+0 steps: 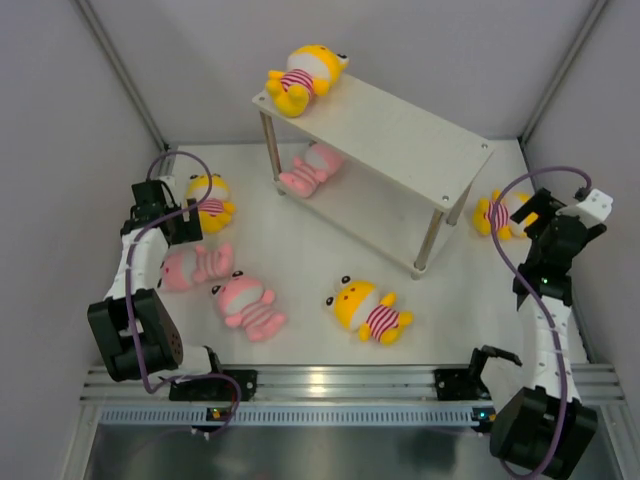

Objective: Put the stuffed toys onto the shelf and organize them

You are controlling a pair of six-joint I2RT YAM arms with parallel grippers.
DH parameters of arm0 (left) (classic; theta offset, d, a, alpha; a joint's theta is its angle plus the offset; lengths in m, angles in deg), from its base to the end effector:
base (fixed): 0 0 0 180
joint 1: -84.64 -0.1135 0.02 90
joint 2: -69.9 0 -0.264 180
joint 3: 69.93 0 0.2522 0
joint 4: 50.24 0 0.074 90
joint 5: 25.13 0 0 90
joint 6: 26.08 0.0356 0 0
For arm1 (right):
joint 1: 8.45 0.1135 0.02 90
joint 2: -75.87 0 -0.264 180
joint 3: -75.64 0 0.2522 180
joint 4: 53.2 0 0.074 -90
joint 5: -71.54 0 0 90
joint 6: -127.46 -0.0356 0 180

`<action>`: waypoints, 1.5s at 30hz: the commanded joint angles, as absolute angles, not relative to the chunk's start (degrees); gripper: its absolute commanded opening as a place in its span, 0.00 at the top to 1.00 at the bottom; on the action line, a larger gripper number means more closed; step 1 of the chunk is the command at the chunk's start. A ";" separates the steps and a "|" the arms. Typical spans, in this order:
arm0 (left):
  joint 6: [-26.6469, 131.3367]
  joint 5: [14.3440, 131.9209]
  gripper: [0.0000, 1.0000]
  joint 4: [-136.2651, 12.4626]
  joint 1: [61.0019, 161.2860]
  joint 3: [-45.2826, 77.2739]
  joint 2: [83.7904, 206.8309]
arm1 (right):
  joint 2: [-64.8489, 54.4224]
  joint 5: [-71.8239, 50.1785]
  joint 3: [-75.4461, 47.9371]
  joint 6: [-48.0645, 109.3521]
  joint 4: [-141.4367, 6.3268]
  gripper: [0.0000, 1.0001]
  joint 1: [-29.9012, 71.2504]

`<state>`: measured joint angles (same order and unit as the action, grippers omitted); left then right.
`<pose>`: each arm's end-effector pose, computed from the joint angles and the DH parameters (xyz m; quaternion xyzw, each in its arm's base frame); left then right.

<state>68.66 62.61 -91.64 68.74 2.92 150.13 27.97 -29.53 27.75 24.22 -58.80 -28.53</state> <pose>0.2857 0.0829 0.2589 -0.0979 0.9307 0.0812 0.3429 0.1889 -0.0763 0.2987 0.2735 0.6879 -0.1112 0.6631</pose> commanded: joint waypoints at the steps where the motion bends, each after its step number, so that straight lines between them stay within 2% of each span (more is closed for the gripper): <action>1: 69.72 63.82 0.01 -89.23 68.91 3.59 149.09 | 23.42 -31.12 23.06 23.48 -63.05 0.01 -28.93; 5: 72.97 63.12 0.01 -91.24 68.82 5.52 149.27 | 8.94 -28.32 16.19 20.94 -72.38 0.01 -29.37; 7: 74.90 61.98 0.01 -93.69 68.82 6.66 149.71 | 5.66 -24.99 15.21 18.48 -72.94 0.01 -30.07; 16: 75.88 59.16 0.01 -94.94 68.82 7.55 150.67 | -4.89 -20.06 17.15 13.02 -62.22 0.01 -30.07; 17: 75.88 59.33 0.01 -94.94 68.82 7.63 150.68 | -6.91 -19.09 16.88 13.63 -60.91 0.05 -30.07; 20: 75.79 59.86 0.01 -94.94 68.83 7.81 150.85 | -9.46 -13.46 15.30 13.91 -58.87 0.14 -30.07; 22: 75.70 59.60 0.01 -94.94 68.91 7.90 150.94 | -10.35 -12.23 14.86 11.71 -58.79 0.15 -29.99; 33: 76.14 58.28 0.01 -94.94 68.82 7.99 151.55 | -15.89 -9.50 15.65 7.14 -55.71 0.15 -27.18; 45: 76.58 58.02 0.01 -94.94 68.83 7.90 152.00 | -17.12 -14.42 12.57 8.63 -56.51 0.09 -25.59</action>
<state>75.93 58.85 -95.32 68.74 5.78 152.23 -16.77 -12.88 14.24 8.29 -59.36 -26.08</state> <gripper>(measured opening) 0.990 0.904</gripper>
